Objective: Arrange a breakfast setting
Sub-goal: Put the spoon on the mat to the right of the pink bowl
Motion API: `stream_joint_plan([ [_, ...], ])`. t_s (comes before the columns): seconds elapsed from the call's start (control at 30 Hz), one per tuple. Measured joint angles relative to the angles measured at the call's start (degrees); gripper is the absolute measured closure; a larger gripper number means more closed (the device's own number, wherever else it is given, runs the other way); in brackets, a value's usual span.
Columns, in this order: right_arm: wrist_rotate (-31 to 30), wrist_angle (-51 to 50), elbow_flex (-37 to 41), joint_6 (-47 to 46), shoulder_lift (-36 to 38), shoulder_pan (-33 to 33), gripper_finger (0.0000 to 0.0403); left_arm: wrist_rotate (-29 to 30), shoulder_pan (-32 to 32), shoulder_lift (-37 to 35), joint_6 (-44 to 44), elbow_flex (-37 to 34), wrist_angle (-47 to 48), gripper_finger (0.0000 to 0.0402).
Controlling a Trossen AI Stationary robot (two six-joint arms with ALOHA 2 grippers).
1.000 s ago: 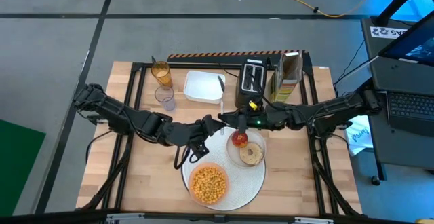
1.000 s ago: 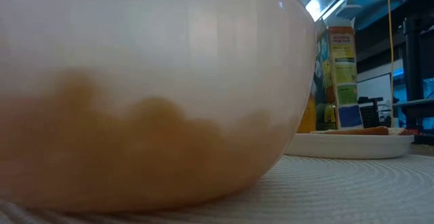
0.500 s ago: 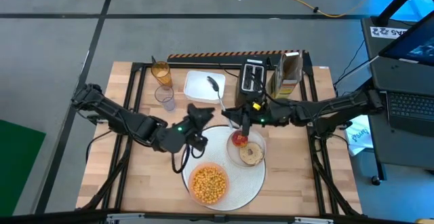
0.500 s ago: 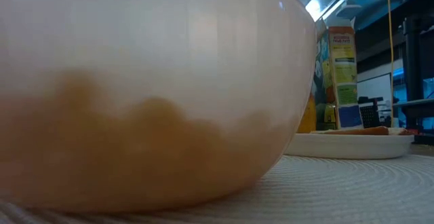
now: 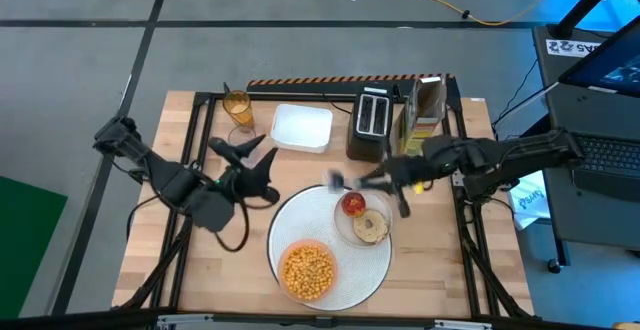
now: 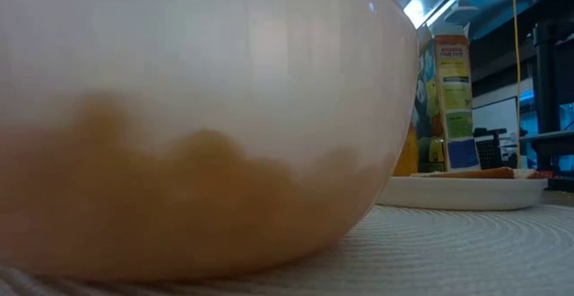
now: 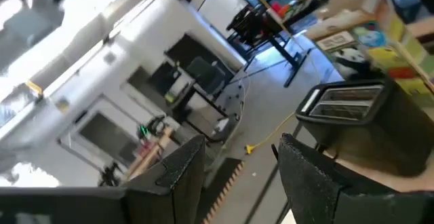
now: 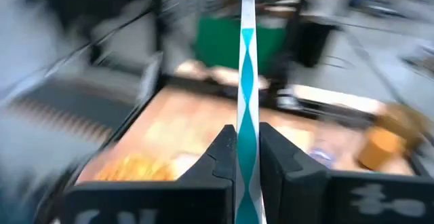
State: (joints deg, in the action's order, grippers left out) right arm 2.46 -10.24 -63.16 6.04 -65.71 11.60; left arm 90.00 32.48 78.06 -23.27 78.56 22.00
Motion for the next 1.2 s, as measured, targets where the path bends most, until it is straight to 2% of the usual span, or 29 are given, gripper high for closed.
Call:
stream_joint_plan([
  [0.13,13.0,-8.5,0.1,18.5,-0.2,0.0,0.0386,0.0,-1.7,-0.2,1.8,0.0,0.1,0.0227],
  [0.23,16.6,-15.5,0.0,29.8,-1.2,0.1,0.0386,-0.5,-2.5,-0.2,1.9,0.0,0.1,0.0227],
  [0.4,16.5,-20.5,0.1,40.3,-4.7,0.6,0.0386,-0.6,-3.7,-0.1,4.9,0.0,0.0,0.0227],
  [0.8,9.8,-22.3,0.0,63.1,-18.1,11.9,0.0386,-2.7,-7.0,-0.1,13.9,0.0,-0.2,0.0228],
  [1.0,7.8,-17.3,0.0,66.5,-23.8,14.0,0.0386,-6.0,-8.0,-0.1,19.7,0.0,-1.6,0.0228],
  [1.2,10.0,-12.1,0.0,63.4,-27.4,13.9,0.0386,-8.0,-7.4,-0.1,19.9,-0.1,-1.6,0.0228],
])
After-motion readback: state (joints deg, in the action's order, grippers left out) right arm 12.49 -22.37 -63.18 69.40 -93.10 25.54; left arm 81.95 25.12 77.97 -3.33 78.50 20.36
